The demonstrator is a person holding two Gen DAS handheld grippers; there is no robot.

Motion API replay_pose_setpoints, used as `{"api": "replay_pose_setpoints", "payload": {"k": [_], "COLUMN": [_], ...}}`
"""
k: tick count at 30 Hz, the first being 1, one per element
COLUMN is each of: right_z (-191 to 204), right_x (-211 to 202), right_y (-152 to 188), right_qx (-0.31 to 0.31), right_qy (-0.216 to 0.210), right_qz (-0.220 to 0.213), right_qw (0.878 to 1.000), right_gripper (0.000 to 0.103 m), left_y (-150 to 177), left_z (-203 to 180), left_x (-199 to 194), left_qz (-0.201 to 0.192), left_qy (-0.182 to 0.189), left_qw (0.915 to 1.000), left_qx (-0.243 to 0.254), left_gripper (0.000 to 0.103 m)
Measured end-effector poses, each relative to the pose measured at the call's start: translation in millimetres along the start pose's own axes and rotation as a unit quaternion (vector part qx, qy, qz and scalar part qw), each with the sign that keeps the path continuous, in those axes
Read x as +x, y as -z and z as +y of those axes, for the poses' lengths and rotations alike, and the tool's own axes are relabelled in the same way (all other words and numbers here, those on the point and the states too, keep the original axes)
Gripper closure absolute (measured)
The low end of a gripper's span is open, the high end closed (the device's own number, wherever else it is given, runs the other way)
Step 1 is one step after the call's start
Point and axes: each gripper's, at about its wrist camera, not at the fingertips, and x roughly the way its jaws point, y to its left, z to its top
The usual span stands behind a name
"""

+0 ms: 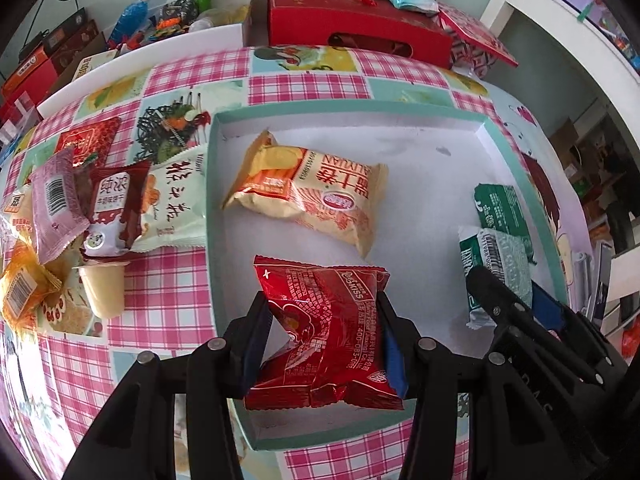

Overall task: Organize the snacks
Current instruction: 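Carry the red packet into the tray and open the left tool, then lower the green-white striped packet into the tray and open the right tool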

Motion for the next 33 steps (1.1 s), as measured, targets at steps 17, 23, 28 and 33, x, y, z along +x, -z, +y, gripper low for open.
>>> {"api": "replay_pose_setpoints", "payload": {"k": [17,23,28,33], "right_z": [-4,-12,-10,-11], "right_x": [-9,-13,-13,-12], "right_y": [-2,-4,-4,-3], "right_qx": [0.007,0.023,0.016,0.017], "right_qy": [0.004,0.006,0.007,0.007], "right_qz": [-0.004,-0.008,-0.006,-0.007], "right_qw": [1.0,1.0,1.0,1.0], "right_gripper": [0.048,0.039,0.039,0.022], "left_y": [-2,-3,-2,-5], "left_z": [2,10,18,30], "left_x": [-9,-19,-31,-34], "left_qz": [-0.004,-0.008,-0.019,-0.044], "left_qy": [0.009,0.021,0.015,-0.009], "left_qw": [0.9999,0.9994,0.9992,0.9977], "left_qx": [-0.01,-0.025,-0.031,-0.051], "left_gripper": [0.033,0.021,0.02,0.008]}}
